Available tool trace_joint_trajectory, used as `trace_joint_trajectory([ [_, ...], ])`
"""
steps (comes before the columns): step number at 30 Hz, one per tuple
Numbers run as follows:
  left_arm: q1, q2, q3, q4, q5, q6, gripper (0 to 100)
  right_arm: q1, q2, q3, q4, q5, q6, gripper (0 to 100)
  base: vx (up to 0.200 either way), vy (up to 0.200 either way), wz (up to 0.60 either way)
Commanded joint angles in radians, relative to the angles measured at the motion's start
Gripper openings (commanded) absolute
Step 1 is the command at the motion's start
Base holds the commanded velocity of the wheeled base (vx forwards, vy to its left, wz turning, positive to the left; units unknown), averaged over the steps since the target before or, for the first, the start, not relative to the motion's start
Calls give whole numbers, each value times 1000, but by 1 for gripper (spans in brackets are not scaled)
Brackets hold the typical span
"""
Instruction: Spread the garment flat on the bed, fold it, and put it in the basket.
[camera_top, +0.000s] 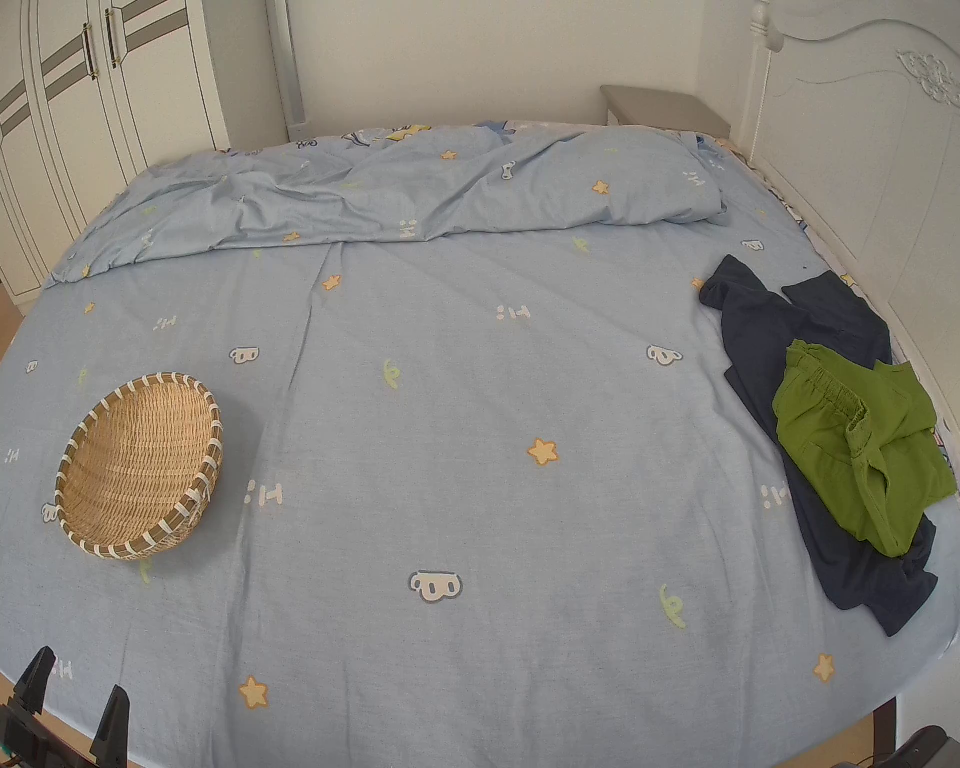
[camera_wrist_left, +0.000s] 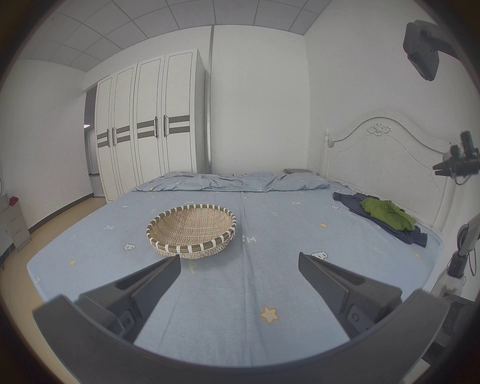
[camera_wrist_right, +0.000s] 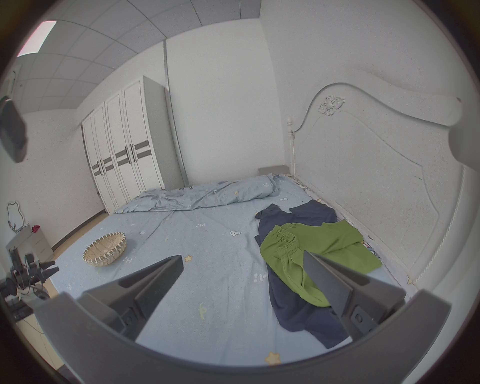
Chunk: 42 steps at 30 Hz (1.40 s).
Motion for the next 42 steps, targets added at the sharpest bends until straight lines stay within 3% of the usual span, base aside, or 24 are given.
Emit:
trace_joint_trajectory([
  [1,-1,-16,18,0,-1,0,100,-77,600,-285,-86,-5,-47,100,0,0,0],
  [4,1,-16,18,0,-1,0,100,-136,698,-369,-49,-5,-71,100,0,0,0],
  [5,-1,-16,18,0,-1,0,100,-193,825,-495,6,-5,-74,100,0,0,0],
  [14,1,-16,18,0,1,0,100,-317,1103,-741,139,9,-71,100,0,0,0],
  [23,-1,-16,18,0,1,0,100,-352,1256,-825,228,13,-71,100,0,0,0],
  [27,1,-16,18,0,1,0,100,-354,1279,-825,280,86,-41,100,0,0,0],
  [28,1,-16,18,0,1,0,100,-352,1283,-819,280,138,-7,100,0,0,0],
  [32,1,-16,18,0,-1,0,100,-352,1281,-810,274,194,14,100,0,0,0],
  [42,1,-16,18,0,1,0,100,-355,1345,-819,201,190,39,100,0,0,0],
])
